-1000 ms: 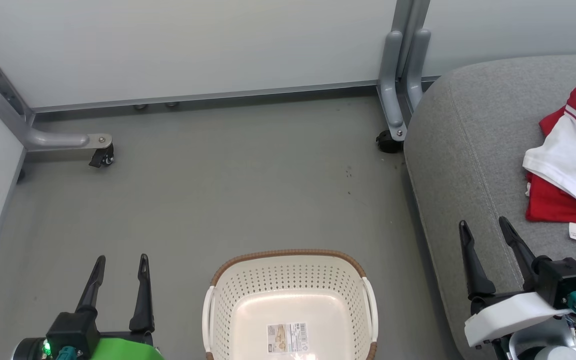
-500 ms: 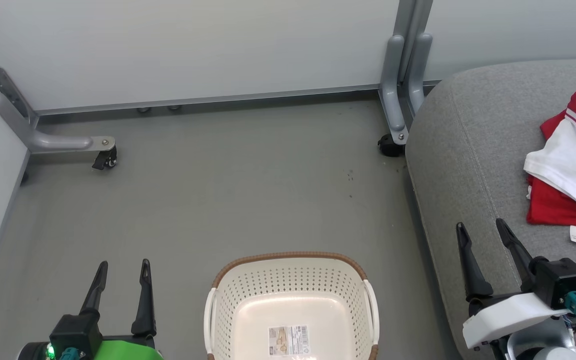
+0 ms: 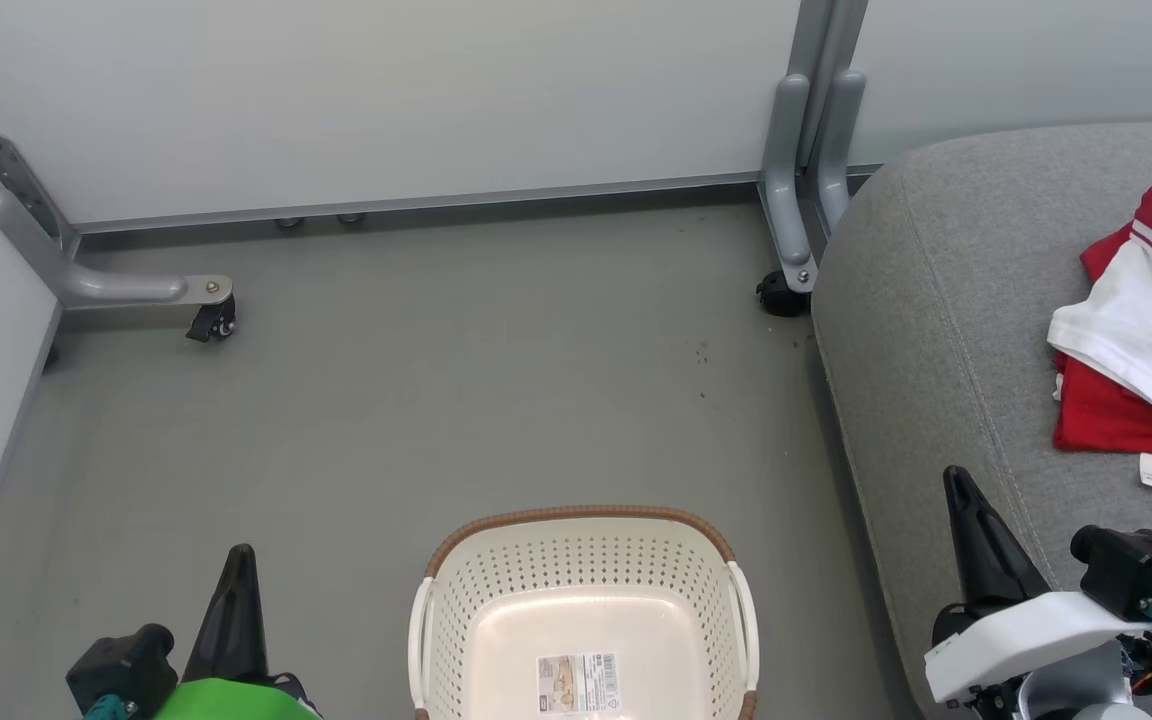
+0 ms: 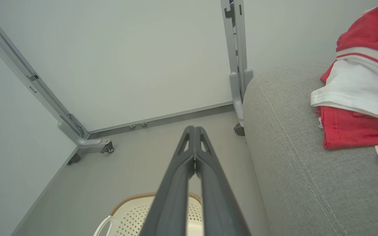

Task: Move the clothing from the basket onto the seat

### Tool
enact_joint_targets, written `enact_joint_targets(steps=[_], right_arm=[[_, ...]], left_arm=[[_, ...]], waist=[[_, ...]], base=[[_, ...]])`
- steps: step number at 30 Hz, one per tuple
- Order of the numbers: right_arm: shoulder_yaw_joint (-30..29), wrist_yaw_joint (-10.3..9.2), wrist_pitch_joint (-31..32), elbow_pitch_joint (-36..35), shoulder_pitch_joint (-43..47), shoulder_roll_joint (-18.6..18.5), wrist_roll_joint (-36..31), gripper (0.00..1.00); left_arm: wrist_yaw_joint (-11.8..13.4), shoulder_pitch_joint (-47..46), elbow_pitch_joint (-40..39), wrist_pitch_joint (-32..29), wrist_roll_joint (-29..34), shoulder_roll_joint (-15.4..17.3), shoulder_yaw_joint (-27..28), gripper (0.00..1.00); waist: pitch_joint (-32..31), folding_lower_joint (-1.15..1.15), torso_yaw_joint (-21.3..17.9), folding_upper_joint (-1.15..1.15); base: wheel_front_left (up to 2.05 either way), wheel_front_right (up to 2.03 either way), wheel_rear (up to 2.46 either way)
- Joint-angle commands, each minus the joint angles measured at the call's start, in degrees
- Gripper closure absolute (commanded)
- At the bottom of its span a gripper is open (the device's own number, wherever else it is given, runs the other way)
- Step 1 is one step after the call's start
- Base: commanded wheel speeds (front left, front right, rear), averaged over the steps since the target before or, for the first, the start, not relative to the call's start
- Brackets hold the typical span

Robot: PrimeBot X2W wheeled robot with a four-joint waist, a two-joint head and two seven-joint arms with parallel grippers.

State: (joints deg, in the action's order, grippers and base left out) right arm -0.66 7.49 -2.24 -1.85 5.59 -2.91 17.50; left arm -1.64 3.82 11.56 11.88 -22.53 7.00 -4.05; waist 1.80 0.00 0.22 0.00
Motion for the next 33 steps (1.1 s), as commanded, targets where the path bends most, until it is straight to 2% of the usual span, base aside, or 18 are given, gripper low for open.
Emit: enact_joint_targets(steps=[1, 16, 33], right_arm=[[0.0, 0.01, 0.1, -0.2, -1.6, -0.6, 2.9, 1.00], [0.0, 0.01, 0.9, 3.0, -3.8, -1.3, 18.6, 1.00], [-0.4, 0.01, 2.0, 6.1, -5.8, -1.8, 33.1, 1.00]], left_arm=[[-0.4, -1.6, -0.6, -0.5, -2.7, 0.2, 0.6, 1.00], [-1.5, -3.5, -0.1, -4.1, -16.4, -0.7, 2.6, 1.00], [-2.6, -5.2, 0.5, -7.6, -29.4, -1.5, 4.6, 1.00]], waist=[[0.0, 0.00, 0.0, 0.00], [-0.2, 0.00, 0.0, 0.00], [-0.5, 0.00, -0.1, 0.00]], base=[[0.00, 0.00, 0.00], [0.00, 0.00, 0.00], [0.00, 0.00, 0.00]])
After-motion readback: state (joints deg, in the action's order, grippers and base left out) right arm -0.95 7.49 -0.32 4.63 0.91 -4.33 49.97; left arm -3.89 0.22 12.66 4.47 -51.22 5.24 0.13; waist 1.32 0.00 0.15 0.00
